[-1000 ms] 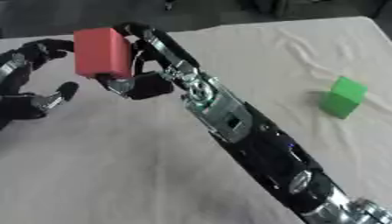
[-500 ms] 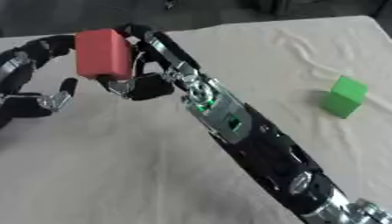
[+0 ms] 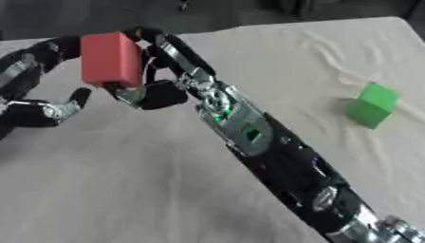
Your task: Pick up the objects with one hand, pass them to the other hand, and then place them into the box on the other side of the table.
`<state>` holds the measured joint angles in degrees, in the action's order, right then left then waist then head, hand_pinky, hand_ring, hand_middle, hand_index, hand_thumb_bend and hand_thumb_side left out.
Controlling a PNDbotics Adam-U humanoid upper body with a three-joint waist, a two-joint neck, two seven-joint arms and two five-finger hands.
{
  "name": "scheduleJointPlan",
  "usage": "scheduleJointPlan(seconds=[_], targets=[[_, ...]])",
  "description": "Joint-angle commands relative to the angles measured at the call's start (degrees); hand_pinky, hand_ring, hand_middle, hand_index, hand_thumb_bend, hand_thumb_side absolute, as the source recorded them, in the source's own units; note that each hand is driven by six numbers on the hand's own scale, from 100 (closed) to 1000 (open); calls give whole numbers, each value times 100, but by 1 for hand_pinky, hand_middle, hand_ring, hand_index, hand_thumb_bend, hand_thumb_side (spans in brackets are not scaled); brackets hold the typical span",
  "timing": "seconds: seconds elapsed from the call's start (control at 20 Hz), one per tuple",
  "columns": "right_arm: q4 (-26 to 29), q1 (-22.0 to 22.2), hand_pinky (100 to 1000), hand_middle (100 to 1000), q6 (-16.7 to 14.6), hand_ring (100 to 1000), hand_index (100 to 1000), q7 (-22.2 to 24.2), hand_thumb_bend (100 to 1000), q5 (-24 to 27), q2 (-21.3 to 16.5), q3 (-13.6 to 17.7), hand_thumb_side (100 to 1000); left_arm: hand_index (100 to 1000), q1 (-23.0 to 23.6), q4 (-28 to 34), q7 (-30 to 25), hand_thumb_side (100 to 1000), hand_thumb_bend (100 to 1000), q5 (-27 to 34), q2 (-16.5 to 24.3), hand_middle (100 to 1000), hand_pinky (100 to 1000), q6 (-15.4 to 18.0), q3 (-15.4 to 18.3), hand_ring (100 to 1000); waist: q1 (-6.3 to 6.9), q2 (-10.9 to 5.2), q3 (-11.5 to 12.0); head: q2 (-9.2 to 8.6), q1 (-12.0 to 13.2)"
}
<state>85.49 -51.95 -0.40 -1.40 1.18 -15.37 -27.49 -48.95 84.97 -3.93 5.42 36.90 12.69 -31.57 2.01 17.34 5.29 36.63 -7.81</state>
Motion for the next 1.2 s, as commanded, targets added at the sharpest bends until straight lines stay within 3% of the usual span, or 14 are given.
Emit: scheduleJointPlan(seconds=[0.05,1.2], targets=[[92,-108,329,348,-7,439,355,-23,100,-35,-5,23,100,957,-134,87,-4,282,257,-33,76,834,1000,35,75,1000,1,-95,12,-39,-26],[81,-139,313,347,30,435,353,173,100,-36,34,-9,100,945,-320,141,-20,258,277,-186,-68,822,987,27,-19,1000,-6,-98,16,-58,-27]])
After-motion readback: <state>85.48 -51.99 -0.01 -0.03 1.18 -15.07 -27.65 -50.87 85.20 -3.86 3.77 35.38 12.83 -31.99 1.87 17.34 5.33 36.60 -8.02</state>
